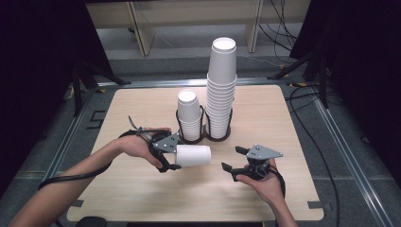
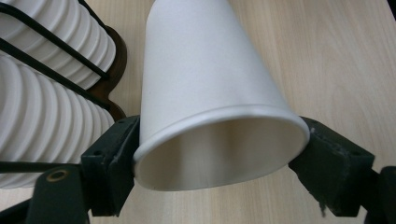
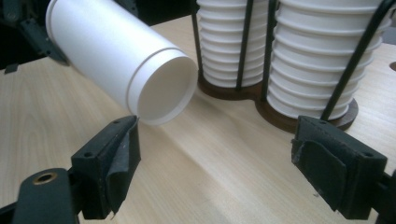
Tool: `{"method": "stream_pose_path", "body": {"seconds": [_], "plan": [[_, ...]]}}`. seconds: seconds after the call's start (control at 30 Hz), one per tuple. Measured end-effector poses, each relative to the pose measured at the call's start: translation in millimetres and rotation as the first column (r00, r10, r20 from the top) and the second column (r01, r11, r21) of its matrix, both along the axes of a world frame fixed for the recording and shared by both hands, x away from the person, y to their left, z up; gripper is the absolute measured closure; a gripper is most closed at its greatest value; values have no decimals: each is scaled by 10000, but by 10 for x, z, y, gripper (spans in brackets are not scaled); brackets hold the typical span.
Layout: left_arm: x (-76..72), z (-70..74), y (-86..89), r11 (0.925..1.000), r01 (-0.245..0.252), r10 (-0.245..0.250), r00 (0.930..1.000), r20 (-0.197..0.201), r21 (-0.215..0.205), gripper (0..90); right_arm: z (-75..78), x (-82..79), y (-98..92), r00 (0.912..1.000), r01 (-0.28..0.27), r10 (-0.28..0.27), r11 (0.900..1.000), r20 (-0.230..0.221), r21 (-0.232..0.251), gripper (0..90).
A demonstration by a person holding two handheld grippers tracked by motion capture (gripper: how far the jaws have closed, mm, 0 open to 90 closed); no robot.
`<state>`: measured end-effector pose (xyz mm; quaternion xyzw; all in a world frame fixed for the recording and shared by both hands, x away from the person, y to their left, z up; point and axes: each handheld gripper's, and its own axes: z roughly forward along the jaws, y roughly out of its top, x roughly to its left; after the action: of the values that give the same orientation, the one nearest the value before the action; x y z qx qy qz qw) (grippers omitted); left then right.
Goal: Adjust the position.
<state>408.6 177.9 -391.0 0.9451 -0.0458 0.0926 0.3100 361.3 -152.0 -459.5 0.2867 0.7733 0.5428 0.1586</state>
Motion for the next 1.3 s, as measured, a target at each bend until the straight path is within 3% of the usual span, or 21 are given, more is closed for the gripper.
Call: {"method": "stream_pose_path", "body": {"seconds": [0.27, 0.3, 0.37, 0.5, 0.63, 0.67, 0.8, 0.83, 0.87, 1.13, 1.2, 1.3], "plan": [[48, 49, -17, 9973, 214, -200, 9996, -196, 706, 198, 43, 51, 18, 9981, -606, 602, 9961, -88, -642, 171], [52, 56, -18, 9964, 250, -230, 9994, -261, 805, 198, 67, 73, 16, 9956, -938, 939, 9902, -32, -1034, 174], [57, 74, -24, 9946, 313, -283, 9991, -310, 985, 198, 78, 79, 21, 9941, -1084, 1083, 9869, -73, -1192, 175], [59, 97, -34, 9919, 407, -359, 9985, -421, 1202, 199, 86, 103, 28, 9901, -1398, 1396, 9804, -105, -1386, 176], [65, 120, -54, 9858, 512, -447, 9980, -444, 1600, 199, 84, 123, 50, 9856, -1691, 1655, 9723, -357, -1616, 177], [66, 128, -67, 9837, 528, -452, 9978, -479, 1719, 199, 84, 121, 60, 9837, -1770, 1695, 9719, -602, -1554, 177], [73, 153, -93, 9797, 612, -534, 9975, -460, 1909, 198, 80, 139, 76, 9807, -1941, 1873, 9664, -558, -1687, 179], [77, 164, -108, 9783, 579, -502, 9978, -437, 1992, 198, 80, 155, 81, 9786, -2057, 2011, 9609, -434, -1856, 179], [77, 164, -108, 9783, 579, -502, 9978, -437, 1992, 198, 79, 147, 87, 9789, -2034, 1961, 9626, -576, -1790, 179], [92, 194, -157, 9615, 525, -382, 9976, -578, 2697, 196, 98, 157, 94, 9768, -2139, 2081, 9582, -498, -1900, 182], [95, 200, -169, 9590, 494, -352, 9978, -558, 2792, 195, 113, 153, 96, 9760, -2173, 2098, 9565, -585, -1947, 184], [95, 219, -187, 9486, 557, -387, 9974, -604, 3116, 195, 121, 138, 112, 9758, -2150, 2032, 9591, -811, -1840, 184]]}}
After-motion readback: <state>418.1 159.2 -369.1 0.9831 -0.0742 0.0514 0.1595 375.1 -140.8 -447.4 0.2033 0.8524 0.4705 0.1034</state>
